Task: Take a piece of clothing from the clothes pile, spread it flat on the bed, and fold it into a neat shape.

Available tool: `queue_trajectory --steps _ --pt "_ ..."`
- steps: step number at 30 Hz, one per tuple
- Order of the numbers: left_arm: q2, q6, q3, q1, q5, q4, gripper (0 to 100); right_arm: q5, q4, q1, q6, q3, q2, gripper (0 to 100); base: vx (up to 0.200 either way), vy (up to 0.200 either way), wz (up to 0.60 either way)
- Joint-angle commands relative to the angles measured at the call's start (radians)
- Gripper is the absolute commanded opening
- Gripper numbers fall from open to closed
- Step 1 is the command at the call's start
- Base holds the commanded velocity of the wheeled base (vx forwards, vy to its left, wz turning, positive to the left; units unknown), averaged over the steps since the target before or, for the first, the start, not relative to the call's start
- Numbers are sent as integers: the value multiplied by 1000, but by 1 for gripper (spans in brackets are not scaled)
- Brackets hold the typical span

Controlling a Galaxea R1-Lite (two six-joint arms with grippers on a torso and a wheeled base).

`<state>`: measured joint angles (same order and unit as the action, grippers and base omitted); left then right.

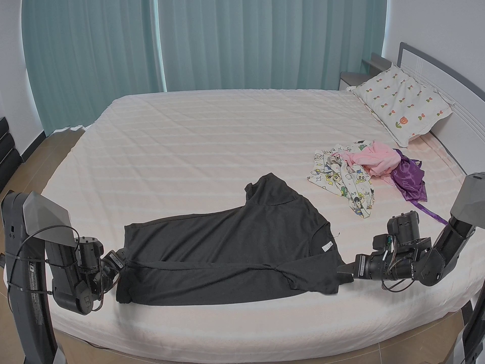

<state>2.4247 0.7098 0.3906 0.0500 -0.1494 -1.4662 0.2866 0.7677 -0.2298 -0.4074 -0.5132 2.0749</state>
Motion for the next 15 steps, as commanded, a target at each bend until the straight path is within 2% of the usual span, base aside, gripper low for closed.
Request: queue_trajectory --steps 1,7,10,12,15 --pt "-9 8 -6 1 -1 0 100 -7 1 13 15 -7 56 100 0 0 0" --pt "-70 19 -9 -2 -1 0 100 -3 30 24 1 -59 63 100 0 0 0" --pt "-98 20 -15 -9 1 1 100 -1 36 20 -30 -82 85 100 0 0 0" --pt "-113 20 -15 -30 1 6 100 -1 35 12 -88 -139 129 100 0 0 0" --pt "-115 22 -13 -48 1 6 100 -3 36 12 -96 -177 179 100 0 0 0"
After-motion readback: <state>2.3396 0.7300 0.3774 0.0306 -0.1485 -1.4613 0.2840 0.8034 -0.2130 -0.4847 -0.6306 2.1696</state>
